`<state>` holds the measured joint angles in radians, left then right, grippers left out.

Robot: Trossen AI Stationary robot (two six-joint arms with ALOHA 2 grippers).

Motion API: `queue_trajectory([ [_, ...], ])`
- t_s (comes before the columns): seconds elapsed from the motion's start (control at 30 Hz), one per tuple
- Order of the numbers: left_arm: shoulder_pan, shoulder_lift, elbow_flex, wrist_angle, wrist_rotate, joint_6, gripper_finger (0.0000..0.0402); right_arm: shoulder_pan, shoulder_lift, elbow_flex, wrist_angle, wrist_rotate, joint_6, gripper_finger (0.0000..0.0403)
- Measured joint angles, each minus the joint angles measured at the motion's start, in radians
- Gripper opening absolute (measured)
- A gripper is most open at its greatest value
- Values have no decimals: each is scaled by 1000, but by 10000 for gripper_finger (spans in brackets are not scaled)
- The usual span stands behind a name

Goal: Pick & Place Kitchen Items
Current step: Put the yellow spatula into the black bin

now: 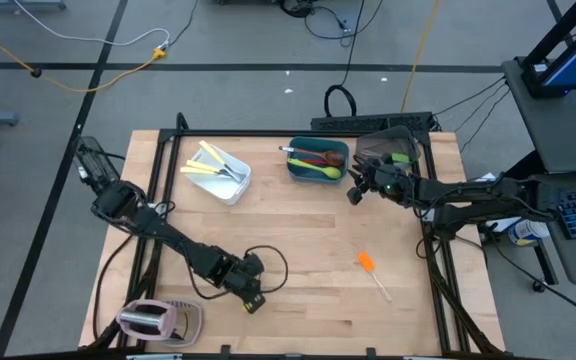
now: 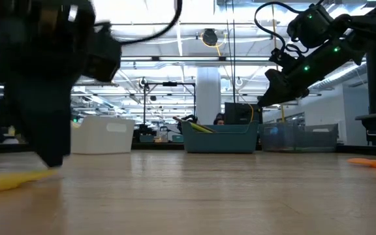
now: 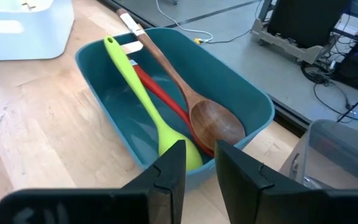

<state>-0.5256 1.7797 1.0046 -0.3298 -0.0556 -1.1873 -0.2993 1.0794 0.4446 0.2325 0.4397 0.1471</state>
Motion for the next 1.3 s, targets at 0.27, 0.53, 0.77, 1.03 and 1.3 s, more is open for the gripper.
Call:
queue_trajectory([
  [0.27,5,-39,5,1,15,-149,164,0,0,0,-4,0,-2,77],
  [0.53,0,-16,6,-32,49,-184,205,0,0,-3,-3,0,-2,77],
  [0.77,-8,-16,6,-35,29,-153,258,0,0,-56,4,0,-2,77],
  [1.03,-41,47,10,-9,27,-119,269,0,0,-127,141,1,-2,77],
  [1.3,-47,57,11,-29,2,-114,241,0,0,-166,322,0,-2,77],
])
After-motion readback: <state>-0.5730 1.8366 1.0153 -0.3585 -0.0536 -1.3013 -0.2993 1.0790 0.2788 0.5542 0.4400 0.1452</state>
